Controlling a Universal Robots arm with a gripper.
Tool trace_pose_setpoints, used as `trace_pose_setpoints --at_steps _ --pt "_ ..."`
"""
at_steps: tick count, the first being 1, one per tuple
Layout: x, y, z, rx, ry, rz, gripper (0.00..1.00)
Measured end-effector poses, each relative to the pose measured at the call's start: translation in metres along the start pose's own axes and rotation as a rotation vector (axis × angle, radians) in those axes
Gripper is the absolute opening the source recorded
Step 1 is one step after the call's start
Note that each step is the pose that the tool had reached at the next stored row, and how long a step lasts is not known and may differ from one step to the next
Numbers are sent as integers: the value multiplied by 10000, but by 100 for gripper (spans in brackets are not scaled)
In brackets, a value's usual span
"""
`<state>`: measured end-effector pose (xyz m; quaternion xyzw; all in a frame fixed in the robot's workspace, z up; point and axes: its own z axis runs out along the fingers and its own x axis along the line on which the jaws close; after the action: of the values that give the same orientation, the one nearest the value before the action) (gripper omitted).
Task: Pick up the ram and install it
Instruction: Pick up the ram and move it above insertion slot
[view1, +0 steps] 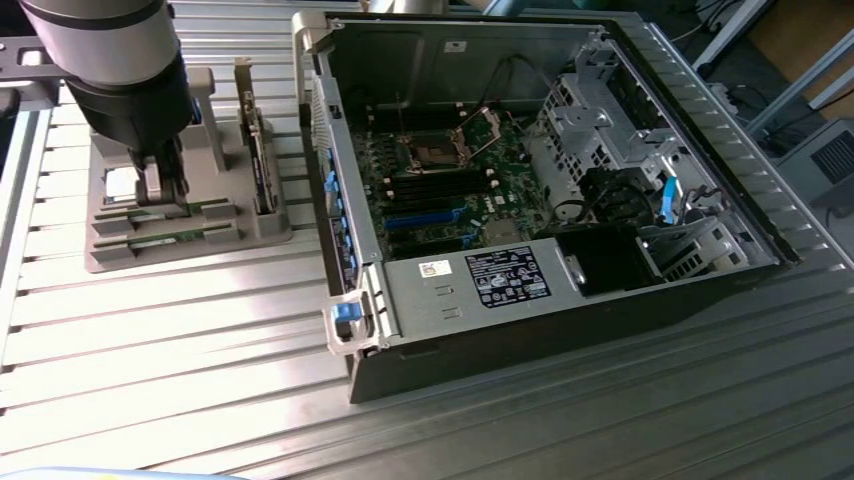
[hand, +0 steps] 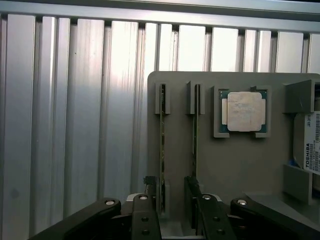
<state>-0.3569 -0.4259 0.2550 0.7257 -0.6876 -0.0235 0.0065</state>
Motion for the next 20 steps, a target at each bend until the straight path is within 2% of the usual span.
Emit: trace_pose_setpoints --at_steps 20 --pt "14 -3 81 0 0 0 36"
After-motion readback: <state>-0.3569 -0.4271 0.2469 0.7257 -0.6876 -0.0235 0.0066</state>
